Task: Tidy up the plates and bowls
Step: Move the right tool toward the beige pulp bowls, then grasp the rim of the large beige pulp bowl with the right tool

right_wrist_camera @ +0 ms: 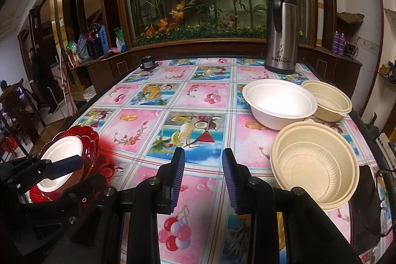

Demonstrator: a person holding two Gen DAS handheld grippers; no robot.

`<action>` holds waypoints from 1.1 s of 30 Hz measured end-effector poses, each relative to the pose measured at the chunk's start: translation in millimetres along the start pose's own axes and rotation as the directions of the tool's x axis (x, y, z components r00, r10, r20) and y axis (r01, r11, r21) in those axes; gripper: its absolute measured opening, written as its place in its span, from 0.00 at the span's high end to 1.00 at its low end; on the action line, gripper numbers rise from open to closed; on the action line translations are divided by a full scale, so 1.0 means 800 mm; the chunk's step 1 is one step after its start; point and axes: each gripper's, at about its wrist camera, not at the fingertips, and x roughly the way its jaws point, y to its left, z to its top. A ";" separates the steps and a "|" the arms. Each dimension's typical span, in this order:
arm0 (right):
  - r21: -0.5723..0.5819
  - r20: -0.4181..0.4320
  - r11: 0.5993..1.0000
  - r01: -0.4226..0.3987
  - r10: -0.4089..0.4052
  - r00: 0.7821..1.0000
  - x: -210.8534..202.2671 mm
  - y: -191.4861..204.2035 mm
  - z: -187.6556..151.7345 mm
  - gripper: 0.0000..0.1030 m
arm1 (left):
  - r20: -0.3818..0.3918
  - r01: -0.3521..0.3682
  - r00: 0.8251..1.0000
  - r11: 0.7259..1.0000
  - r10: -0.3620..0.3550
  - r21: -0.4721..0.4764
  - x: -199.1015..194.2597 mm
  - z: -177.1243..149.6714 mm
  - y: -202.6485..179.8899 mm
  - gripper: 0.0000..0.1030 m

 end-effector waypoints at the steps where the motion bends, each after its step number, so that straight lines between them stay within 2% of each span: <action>1: 0.000 0.000 1.000 0.002 -0.002 1.000 0.000 -0.001 -0.001 0.68 | -0.002 0.002 1.000 1.000 -0.002 0.003 0.001 0.000 -0.002 0.62; 7: 0.022 -0.015 1.000 -0.012 0.012 1.000 -0.001 -0.013 -0.001 0.68 | -0.025 0.028 0.999 1.000 -0.028 0.003 0.010 0.003 -0.008 0.62; 9: 0.057 -0.019 0.998 -0.024 0.025 0.999 -0.004 -0.031 0.002 0.68 | -0.043 0.071 0.996 0.997 -0.072 -0.012 0.014 0.009 -0.011 0.62; 13: 0.140 -0.008 0.990 0.027 -0.027 1.000 -0.018 -0.090 0.013 0.68 | -0.053 0.143 0.988 0.990 -0.144 -0.013 0.018 0.025 -0.028 0.62; 17: 0.232 -0.015 0.965 0.122 -0.122 0.992 -0.032 -0.161 0.021 0.68 | -0.089 0.249 0.964 0.968 -0.252 -0.041 0.032 0.048 -0.050 0.62; 21: 0.302 -0.063 0.938 0.171 -0.160 0.985 -0.032 -0.215 0.018 0.67 | -0.114 0.329 0.935 0.942 -0.335 -0.068 0.051 0.072 -0.075 0.62; 24: 0.329 -0.093 0.926 0.182 -0.160 0.983 -0.024 -0.234 0.012 0.67 | -0.120 0.364 0.921 0.928 -0.372 -0.079 0.068 0.090 -0.096 0.62; 28: 0.360 -0.113 0.913 0.191 -0.161 0.980 -0.018 -0.251 0.006 0.67 | -0.140 0.423 0.887 0.896 -0.440 -0.132 0.092 0.108 -0.115 0.62; 30: 0.375 -0.118 0.908 0.186 -0.153 0.981 -0.017 -0.259 0.002 0.67 | -0.155 0.455 0.865 0.876 -0.478 -0.160 0.104 0.113 -0.122 0.62; 33: 0.378 -0.143 0.907 0.185 -0.140 0.980 -0.008 -0.264 -0.004 0.67 | -0.181 0.479 0.842 0.859 -0.508 -0.180 0.121 0.114 -0.133 0.62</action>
